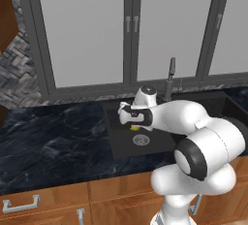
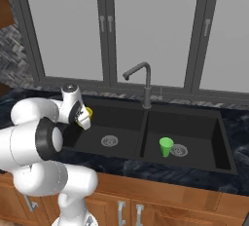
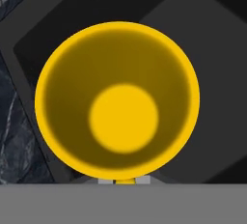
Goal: Place the mug in the left basin and the cup in the right basin of the sink.
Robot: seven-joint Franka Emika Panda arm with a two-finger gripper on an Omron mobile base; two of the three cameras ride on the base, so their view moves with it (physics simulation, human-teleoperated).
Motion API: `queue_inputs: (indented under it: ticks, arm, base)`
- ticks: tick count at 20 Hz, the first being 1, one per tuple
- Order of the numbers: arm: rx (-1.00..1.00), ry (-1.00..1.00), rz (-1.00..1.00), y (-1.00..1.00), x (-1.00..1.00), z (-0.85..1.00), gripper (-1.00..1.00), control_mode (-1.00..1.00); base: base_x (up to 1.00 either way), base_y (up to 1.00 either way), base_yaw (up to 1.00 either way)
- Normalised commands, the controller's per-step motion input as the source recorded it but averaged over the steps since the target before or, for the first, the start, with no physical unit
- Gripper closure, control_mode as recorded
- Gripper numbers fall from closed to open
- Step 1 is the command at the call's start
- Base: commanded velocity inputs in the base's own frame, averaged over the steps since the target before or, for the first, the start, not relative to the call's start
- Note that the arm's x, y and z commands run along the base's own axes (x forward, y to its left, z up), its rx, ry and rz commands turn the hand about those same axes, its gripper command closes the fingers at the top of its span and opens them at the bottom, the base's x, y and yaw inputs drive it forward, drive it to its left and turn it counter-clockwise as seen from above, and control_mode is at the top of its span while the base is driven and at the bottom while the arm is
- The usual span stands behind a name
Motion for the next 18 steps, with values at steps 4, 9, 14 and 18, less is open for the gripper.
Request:
queue_inputs:
  ticks: [4, 9, 14, 18]
  arm:
    - [0.00, 0.14, 0.00, -0.12, 0.05, -0.25, 1.00, -1.00]
    - [0.00, 0.07, 0.00, -0.17, 0.04, -0.27, 1.00, -1.00]
    - [0.00, 0.00, 0.00, -0.26, 0.00, -0.26, 1.00, -1.00]
    - [0.00, 0.00, 0.00, -0.25, 0.00, -0.29, 1.00, -1.00]
  base:
    - [0.00, 0.00, 0.00]
    - [0.00, 0.00, 0.00]
    - [0.00, 0.00, 0.00]
    - [0.00, 0.00, 0.00]
